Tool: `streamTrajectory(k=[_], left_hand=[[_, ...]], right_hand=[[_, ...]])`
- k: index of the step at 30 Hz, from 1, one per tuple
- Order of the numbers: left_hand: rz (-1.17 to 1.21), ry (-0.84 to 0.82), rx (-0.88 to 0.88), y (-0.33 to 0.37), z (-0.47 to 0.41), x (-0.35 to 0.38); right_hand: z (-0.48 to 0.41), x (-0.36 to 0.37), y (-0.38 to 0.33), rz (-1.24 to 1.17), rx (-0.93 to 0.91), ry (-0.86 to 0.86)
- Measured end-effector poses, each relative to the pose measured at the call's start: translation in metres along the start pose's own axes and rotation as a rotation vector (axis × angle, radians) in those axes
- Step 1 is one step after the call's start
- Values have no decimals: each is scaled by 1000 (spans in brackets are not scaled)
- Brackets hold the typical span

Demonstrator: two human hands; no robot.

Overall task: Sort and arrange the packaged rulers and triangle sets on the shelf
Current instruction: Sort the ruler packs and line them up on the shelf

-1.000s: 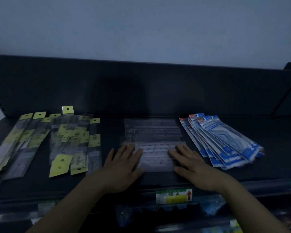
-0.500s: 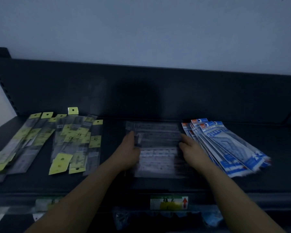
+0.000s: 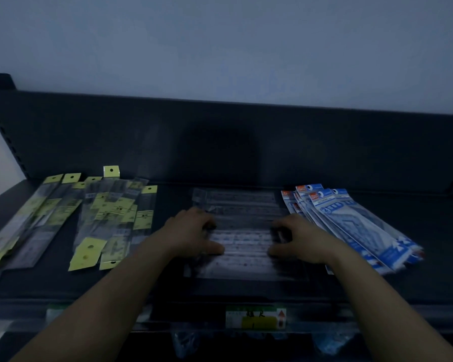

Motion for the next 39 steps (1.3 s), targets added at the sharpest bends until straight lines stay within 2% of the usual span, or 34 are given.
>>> streamTrajectory(k=[7,13,18,21,23,25,27,33,37,39], left_hand=[[19,-128,-33,1,-5,-6],[151,-54,49,-1,-6,-1],[236,38,24,-5,-10,-5],[173,33,-22,-9,-14,-8],[47,49,-60,-12,-17,-9],[-16,82,-75,-15,-18,-8],[43,61,-71,-15,-18,-3],[101,12,-14,-12,-17,13],[153,15,-62,-18,-20,19],[173,14,-74,-19,-19,20]], right_hand=[[-5,-1,3,-68,71,-70],[-4,2,2,-155,28,-18],[-17,3,0,-259,33,88],[-26,1,-2,-159,71,88],[-29,-1,-1,-38,94,103],[-30,1,-1,-98,59,128],[-29,4,-4,-166,43,122],[-30,17,-7,-77,77,73],[-31,16,-3,-146,54,211],[-29,19,-4,-153,56,132]])
Point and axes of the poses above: each hand's wrist, its own z-axis away from the middle knuckle, its own x-axis out of the palm, y = z × x, the point moved 1 cm from there along -z, towards the middle knuckle, and after that the axes turned 4 degrees about -x, right-handed, at the moved point
